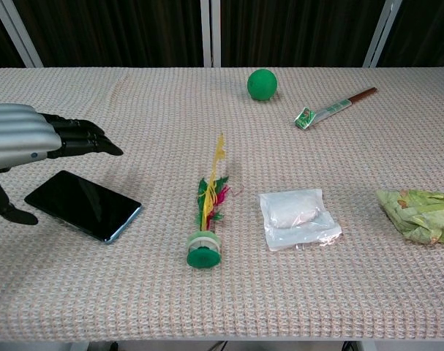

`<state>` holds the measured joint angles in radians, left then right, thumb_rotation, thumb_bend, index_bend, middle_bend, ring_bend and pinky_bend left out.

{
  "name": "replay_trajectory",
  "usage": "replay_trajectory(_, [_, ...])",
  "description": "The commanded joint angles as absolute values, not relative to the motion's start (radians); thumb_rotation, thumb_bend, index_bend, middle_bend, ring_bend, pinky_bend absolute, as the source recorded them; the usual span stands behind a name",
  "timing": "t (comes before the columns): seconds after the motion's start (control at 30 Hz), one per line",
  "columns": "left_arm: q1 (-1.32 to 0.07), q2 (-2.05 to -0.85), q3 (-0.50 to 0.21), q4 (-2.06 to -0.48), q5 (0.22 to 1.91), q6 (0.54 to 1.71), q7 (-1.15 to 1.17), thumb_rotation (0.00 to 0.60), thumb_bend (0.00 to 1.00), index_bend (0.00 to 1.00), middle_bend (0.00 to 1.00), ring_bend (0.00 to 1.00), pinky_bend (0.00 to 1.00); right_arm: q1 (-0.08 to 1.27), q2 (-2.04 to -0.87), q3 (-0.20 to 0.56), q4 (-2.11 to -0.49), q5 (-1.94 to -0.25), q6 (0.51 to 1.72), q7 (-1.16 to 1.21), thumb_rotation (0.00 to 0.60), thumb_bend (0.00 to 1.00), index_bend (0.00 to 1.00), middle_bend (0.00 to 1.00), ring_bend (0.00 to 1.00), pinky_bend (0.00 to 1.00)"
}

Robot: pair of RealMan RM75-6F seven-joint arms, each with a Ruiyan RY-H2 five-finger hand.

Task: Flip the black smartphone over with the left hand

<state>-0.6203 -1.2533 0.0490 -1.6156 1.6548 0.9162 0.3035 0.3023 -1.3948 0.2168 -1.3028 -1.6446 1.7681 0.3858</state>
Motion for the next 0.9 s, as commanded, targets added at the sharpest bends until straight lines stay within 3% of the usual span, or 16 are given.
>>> replay_trajectory(0.03, [-0.629,-1.276,0.058,-1.589,1.659,0.907,0.288,0.6,0.01,0.07,0.12,0.05,0.21,0.3,-1.396,0.215,-1.299,-1.641,1.767,0.389,0.492,0.43,0.0,0.0,0.0,0.0])
replay_trajectory(0.17, [-0.633,-1.302,0.06,-1.559,1.665,0.915,0.277,0.6,0.01,0.1,0.13,0.04,0.21,0.297,-1.4,0.213,-1.291,-1.634,1.763,0.395,0.493,0.43,0.0,0.0,0.0,0.0])
replay_trajectory(0.3, [-0.628,-1.325,0.069,-1.523,1.681,0.939,0.267,0.6,0.01,0.26,0.14,0.05,0.21,0.297,-1.403,0.213,-1.285,-1.633,1.763,0.395,0.493,0.43,0.0,0.0,0.0,0.0])
replay_trajectory(0.4, [-0.627,-1.333,0.075,-1.512,1.677,0.939,0.259,0.6,0.01,0.31,0.18,0.05,0.21,0.297,-1.405,0.215,-1.282,-1.631,1.763,0.396,0.493,0.43,0.0,0.0,0.0,0.0])
replay_trajectory(0.9, [-0.628,-1.365,0.087,-1.465,1.663,0.942,0.236,0.6,0.01,0.29,0.21,0.05,0.21,0.295,-1.413,0.214,-1.269,-1.621,1.756,0.397,0.494,0.45,0.0,0.0,0.0,0.0])
